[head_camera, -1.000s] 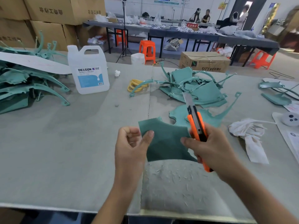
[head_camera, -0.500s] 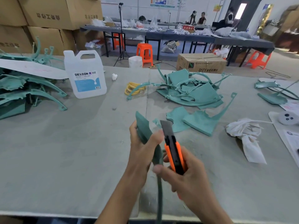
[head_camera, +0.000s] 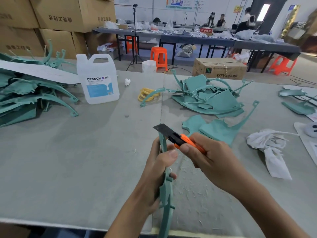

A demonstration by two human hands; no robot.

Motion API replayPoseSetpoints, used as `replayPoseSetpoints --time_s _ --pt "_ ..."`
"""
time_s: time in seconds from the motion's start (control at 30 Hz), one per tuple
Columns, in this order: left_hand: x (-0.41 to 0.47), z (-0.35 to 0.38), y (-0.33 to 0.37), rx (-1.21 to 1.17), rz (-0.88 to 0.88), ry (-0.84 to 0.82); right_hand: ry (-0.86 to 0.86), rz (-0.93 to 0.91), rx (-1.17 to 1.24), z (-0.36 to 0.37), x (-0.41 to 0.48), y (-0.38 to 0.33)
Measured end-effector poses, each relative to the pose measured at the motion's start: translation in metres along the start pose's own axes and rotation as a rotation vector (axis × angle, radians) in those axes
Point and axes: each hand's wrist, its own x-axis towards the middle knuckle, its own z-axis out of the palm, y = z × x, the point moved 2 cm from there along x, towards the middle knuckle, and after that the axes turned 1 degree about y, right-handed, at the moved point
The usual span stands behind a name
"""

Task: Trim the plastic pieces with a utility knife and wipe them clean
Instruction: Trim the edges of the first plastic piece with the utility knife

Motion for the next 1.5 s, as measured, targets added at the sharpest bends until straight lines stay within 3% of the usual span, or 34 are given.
replayPoseSetpoints --time_s 0.3,0.47,0.57,0.77,0.93,1.03,1.1,1.2,1.27,1.33,1.5 --pt "-0.004 0.0 0.004 0.084 0.054 -0.007 0.001 -0.065 0.013 -0.002 0.004 -0.001" --pt "-0.013 -0.003 0.002 0.213 0.124 -0.06 0.053 0.026 -0.271 -0.016 0.02 0.01" --pt "-0.012 -0.004 0.0 0.223 0.113 -0.04 0.085 0.002 -0.207 -0.018 0.019 0.013" --pt "-0.009 -0.005 0.001 0.189 0.067 0.028 -0.015 -0.118 -0.041 -0.008 0.01 0.008" --pt "-0.017 -0.001 0.011 0.251 0.163 -0.051 0.049 0.074 -0.277 -0.01 0.022 0.027" --pt "-0.022 0.005 0.023 0.136 0.175 -0.053 0.118 0.176 0.008 -0.002 0.02 0.033" --pt "-0.023 0.007 0.031 -0.079 0.166 -0.046 0.096 0.212 0.291 0.011 0.012 0.029" --pt "-0.025 0.009 0.045 -0.373 0.18 -0.024 -0.079 0.241 0.693 0.035 0.0 0.022" --pt "-0.027 0.011 0.052 -0.37 0.183 -0.066 -0.174 0.301 0.882 0.037 -0.001 0.022" --pt "-0.031 0.01 0.054 -0.216 0.196 -0.195 -0.17 0.295 0.898 0.025 0.004 0.027" --pt "-0.031 -0.015 0.062 -0.023 0.209 -0.067 -0.026 0.255 0.64 -0.033 0.021 0.025"
